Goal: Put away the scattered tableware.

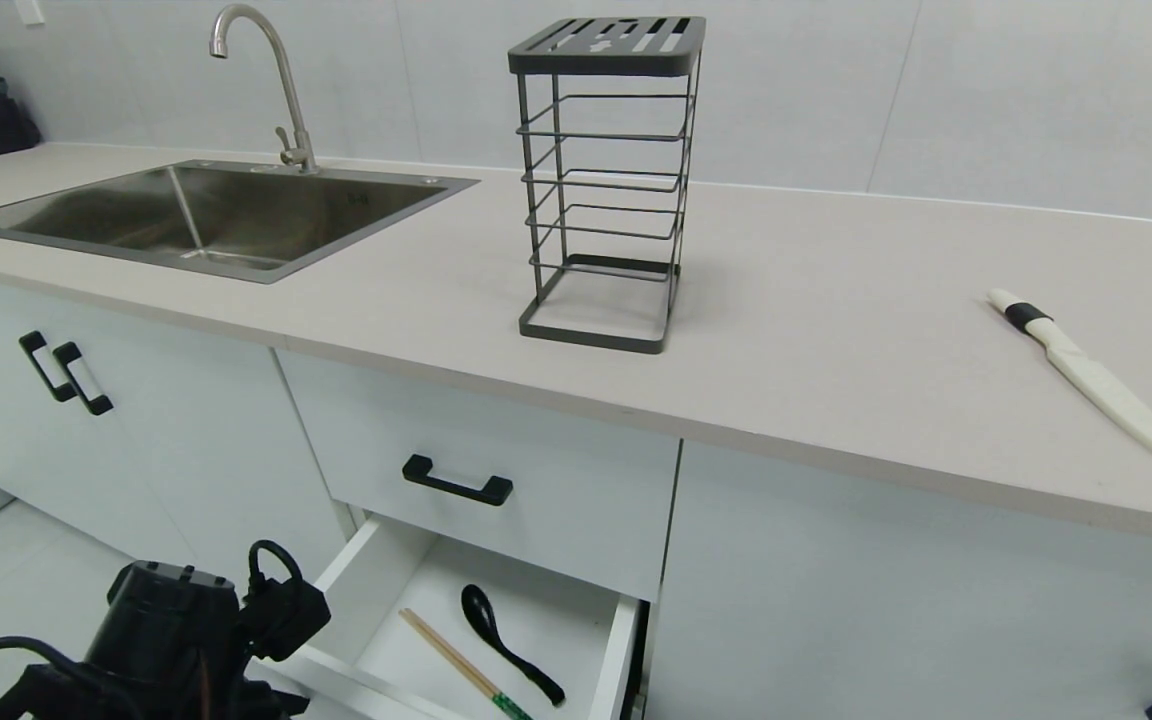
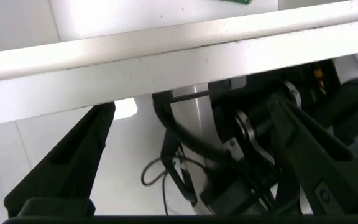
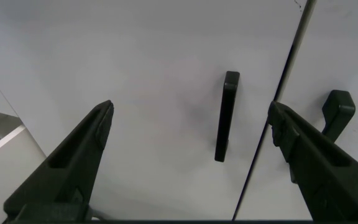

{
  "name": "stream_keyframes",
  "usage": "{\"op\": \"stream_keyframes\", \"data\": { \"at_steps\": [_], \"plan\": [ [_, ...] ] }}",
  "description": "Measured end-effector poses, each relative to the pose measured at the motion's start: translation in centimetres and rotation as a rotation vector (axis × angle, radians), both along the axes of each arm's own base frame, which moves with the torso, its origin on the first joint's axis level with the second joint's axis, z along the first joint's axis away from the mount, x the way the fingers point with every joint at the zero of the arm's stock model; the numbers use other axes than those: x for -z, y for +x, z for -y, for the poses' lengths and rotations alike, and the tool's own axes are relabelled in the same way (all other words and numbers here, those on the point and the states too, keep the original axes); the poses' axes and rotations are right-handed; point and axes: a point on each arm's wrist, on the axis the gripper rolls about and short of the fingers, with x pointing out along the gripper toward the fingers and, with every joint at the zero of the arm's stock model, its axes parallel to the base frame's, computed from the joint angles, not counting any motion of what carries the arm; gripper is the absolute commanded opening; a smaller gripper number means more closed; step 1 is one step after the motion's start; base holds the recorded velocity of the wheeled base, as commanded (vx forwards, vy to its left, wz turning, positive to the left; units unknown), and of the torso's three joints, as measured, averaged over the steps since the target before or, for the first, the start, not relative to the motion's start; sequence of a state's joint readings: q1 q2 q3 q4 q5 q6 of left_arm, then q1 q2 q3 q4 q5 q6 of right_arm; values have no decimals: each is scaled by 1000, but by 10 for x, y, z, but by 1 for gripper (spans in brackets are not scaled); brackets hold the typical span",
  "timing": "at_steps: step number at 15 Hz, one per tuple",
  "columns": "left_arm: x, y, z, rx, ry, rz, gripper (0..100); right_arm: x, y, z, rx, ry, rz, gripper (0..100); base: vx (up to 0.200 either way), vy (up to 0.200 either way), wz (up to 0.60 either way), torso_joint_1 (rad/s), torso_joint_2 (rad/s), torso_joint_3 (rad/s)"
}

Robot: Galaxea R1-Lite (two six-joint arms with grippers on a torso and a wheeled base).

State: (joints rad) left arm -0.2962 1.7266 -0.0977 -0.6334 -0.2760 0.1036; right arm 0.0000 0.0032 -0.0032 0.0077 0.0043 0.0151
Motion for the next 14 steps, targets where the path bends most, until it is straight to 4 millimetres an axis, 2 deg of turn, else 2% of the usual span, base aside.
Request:
{"op": "stream_keyframes", "data": {
  "at_steps": [6,11,14],
  "plan": [
    [7,21,11,16,-38,166,100,0,0,0,0,0,0,100,0,0,0,0,0,0],
    [22,32,19,35,-41,171,100,0,0,0,0,0,0,100,0,0,0,0,0,0],
    [25,45,23,32,-60,217,100,0,0,0,0,0,0,100,0,0,0,0,0,0]
  ]
}}
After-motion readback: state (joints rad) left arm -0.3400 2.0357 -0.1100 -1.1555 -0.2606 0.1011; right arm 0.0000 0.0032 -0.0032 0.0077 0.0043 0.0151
